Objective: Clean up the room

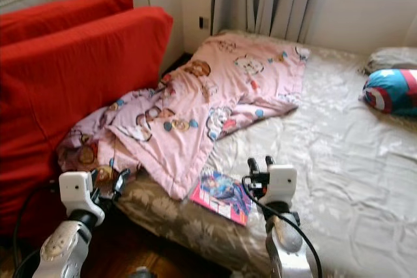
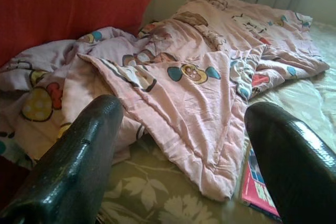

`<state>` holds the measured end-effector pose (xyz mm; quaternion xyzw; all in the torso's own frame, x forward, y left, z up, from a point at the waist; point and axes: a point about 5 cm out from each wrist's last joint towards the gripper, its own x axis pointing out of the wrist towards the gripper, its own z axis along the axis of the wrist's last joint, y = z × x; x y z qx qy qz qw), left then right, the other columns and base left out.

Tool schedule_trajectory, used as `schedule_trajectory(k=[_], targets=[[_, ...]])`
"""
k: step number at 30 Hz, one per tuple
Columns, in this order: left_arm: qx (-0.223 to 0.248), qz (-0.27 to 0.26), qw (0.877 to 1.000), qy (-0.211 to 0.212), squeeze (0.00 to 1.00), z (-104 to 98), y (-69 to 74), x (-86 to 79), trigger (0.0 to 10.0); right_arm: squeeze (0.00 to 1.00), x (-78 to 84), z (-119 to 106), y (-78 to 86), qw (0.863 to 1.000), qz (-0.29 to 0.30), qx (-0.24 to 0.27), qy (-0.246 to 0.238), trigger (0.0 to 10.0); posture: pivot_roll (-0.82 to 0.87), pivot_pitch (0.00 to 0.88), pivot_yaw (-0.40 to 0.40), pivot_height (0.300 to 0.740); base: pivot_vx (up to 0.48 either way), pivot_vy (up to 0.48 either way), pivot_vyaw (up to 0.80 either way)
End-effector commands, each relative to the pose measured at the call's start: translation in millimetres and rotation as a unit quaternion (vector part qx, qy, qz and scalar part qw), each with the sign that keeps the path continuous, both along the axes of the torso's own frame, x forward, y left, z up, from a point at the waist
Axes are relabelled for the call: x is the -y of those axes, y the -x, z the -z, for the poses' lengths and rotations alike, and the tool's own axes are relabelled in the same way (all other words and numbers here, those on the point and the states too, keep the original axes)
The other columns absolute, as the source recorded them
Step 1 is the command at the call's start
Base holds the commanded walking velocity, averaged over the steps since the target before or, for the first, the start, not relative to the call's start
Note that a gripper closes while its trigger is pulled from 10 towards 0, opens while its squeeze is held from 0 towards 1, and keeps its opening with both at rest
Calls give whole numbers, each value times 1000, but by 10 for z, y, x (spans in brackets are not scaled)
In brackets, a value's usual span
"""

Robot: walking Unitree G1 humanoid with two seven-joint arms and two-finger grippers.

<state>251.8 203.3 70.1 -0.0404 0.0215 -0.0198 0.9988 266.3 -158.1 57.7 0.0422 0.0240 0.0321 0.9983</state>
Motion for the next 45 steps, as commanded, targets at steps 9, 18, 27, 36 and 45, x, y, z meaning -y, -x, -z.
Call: schedule_trajectory(k=[9,18,27,36,45], targets=[[-4,4,1000,-3,0,-17,-9,6,10000,0,-34,17,-7,1000,-13,-13,4,10000,3,68,-26,652,0,0,0],[-6,8,1000,-2,0,-13,1,23,10000,0,-48,11,2,1000,-16,-7,0,10000,5,62,-23,652,0,0,0],[-6,13,1000,0,0,-15,3,33,10000,0,-86,60,-6,999,-25,-27,8,10000,3,48,-19,642,0,0,0],[-4,15,1000,-1,0,-18,-4,47,10000,0,-92,18,-9,1000,-27,-6,-1,10000,4,44,-18,637,0,0,0],[-1,15,1000,-1,0,-30,-2,51,10000,0,-98,30,-1,1000,-28,-11,0,10000,5,50,-20,637,0,0,0]])
